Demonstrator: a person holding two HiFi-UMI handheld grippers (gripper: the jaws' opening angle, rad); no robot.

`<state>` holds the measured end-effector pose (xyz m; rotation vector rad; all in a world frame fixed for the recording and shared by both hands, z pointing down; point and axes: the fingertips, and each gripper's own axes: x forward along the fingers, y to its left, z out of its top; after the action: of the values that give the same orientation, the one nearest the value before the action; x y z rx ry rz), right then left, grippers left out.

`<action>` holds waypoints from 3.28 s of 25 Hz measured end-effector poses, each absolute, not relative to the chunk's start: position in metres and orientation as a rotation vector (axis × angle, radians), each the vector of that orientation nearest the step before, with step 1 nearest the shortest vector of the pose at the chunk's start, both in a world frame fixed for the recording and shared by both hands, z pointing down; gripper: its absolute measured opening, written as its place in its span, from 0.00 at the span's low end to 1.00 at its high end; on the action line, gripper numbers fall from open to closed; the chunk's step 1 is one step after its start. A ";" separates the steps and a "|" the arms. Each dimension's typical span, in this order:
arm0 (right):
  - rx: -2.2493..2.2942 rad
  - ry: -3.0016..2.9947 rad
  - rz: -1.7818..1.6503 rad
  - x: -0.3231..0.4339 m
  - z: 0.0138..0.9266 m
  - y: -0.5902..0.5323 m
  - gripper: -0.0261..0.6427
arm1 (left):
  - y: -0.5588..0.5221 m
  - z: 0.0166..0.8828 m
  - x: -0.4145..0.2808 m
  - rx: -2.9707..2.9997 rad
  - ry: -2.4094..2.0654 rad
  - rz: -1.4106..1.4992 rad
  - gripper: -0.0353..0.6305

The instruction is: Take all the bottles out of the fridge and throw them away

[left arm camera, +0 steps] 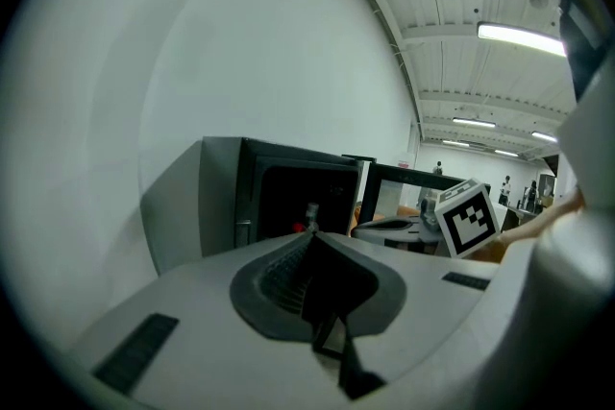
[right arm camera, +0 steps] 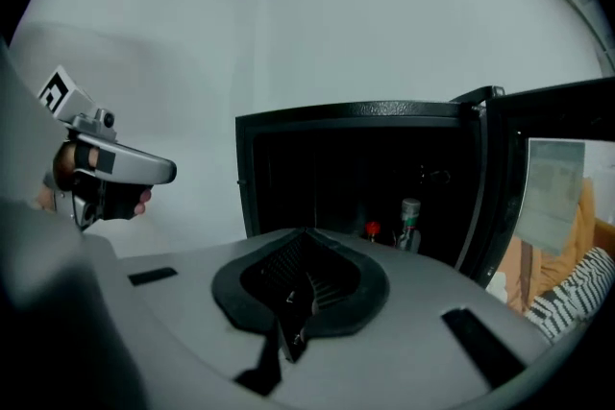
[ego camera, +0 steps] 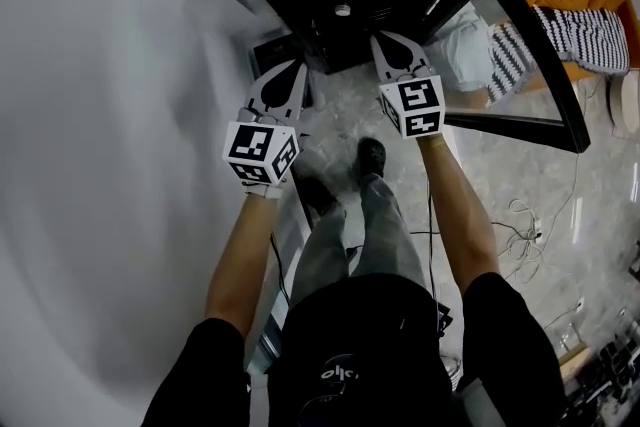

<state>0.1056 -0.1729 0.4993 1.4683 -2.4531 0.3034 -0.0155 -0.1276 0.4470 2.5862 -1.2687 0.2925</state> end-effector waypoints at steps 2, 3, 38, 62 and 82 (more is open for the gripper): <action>1.474 -2.450 0.294 0.099 0.514 -0.177 0.04 | -0.131 0.463 -0.020 2.593 -1.263 0.307 0.06; 1.479 -2.451 0.286 0.096 0.521 -0.180 0.04 | -0.133 0.471 -0.023 2.592 -1.264 0.312 0.06; 1.763 -2.423 0.304 0.062 0.686 -0.223 0.04 | -0.184 0.639 -0.005 2.677 -1.205 0.538 0.06; 1.860 -2.266 0.346 0.052 0.726 -0.313 0.46 | -0.227 0.642 -0.002 2.685 -1.229 0.488 0.06; 1.997 -2.174 0.324 0.078 0.695 -0.300 0.34 | -0.209 0.634 -0.031 2.634 -1.305 0.453 0.06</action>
<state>0.0781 -0.2996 0.6952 1.9972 -2.1739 0.3242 -0.0310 -0.2087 0.6336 2.6335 -1.3046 0.4525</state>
